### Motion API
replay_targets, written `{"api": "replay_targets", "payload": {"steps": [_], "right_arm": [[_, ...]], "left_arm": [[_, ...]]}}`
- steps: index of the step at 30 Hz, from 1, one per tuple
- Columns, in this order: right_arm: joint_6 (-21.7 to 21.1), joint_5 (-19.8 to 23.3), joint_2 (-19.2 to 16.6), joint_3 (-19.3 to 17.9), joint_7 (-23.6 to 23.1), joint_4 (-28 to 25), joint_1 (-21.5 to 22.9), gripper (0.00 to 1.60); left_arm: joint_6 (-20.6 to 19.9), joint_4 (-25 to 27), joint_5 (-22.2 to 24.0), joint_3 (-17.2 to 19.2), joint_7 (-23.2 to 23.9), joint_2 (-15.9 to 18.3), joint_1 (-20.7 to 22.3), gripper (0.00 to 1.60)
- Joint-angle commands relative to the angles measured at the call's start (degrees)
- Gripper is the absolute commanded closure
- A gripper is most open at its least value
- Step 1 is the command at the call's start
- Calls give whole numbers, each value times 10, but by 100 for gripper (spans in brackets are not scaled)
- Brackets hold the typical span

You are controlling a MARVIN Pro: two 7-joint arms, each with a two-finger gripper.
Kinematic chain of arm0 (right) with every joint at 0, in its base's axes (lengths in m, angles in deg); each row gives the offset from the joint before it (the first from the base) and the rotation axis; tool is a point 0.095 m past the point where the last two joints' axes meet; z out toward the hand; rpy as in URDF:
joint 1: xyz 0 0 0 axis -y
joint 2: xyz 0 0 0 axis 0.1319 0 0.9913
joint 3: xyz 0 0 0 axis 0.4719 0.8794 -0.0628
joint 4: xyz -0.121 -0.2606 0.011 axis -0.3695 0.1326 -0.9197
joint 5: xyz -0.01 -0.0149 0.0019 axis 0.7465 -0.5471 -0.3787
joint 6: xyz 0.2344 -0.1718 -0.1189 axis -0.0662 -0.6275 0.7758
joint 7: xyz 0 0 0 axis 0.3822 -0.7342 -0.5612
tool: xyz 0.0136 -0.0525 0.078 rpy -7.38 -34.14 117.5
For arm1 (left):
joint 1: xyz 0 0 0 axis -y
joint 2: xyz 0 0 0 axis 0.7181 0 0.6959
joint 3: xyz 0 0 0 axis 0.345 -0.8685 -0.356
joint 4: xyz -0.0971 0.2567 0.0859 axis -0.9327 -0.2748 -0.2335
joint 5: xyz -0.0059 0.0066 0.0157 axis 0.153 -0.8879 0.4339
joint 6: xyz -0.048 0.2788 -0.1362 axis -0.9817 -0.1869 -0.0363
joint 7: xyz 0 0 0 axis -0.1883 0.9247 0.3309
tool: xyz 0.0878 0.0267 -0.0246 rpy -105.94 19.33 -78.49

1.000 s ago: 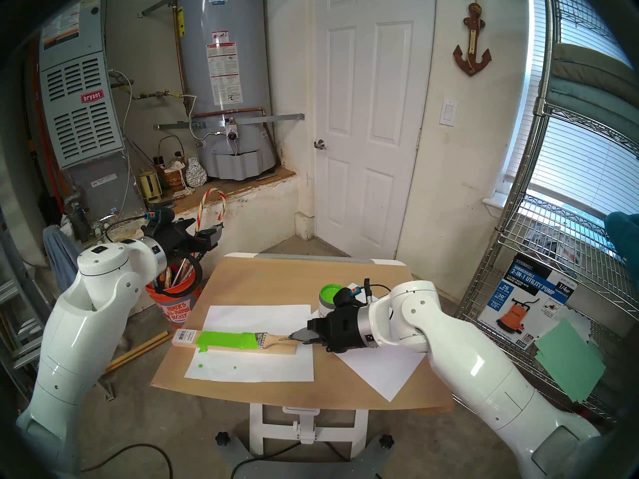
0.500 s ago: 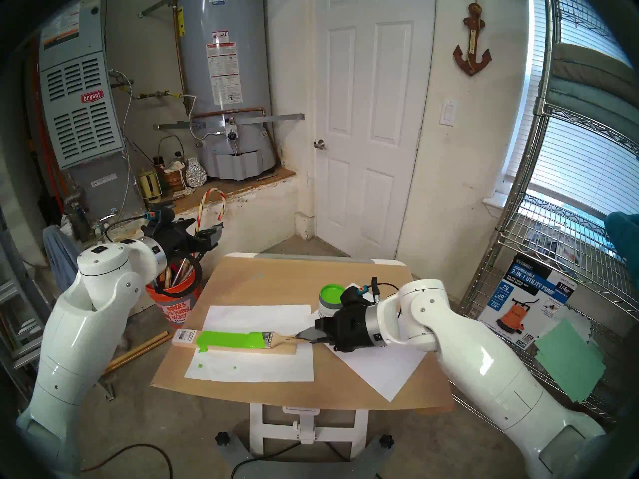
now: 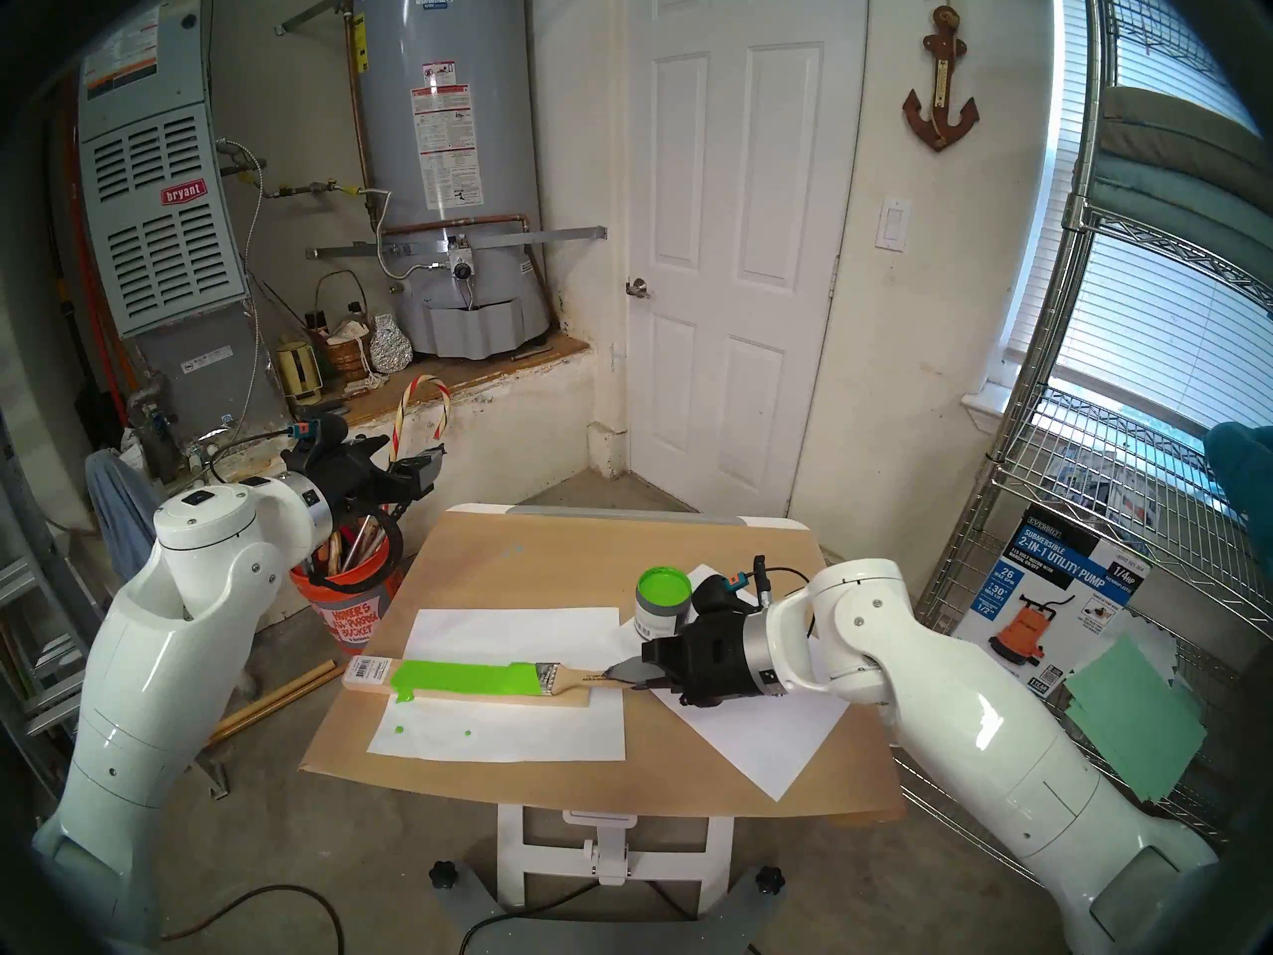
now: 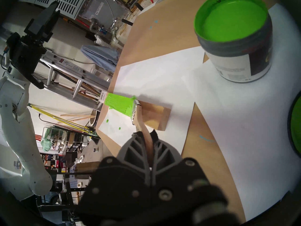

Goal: Pick up brush, dip the brush into paint, and paint the wood

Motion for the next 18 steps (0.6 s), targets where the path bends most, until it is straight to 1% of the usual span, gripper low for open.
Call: {"api": "replay_targets", "payload": {"steps": [1,18], "right_arm": [[1,3,-14,-4,0,-3,-4,160],[1,10,-51,-22,-12,-17,-24,160]], "left_arm": [[2,10,1,5,0,1,5,0],[2,10,1,5,0,1,5,0]]}}
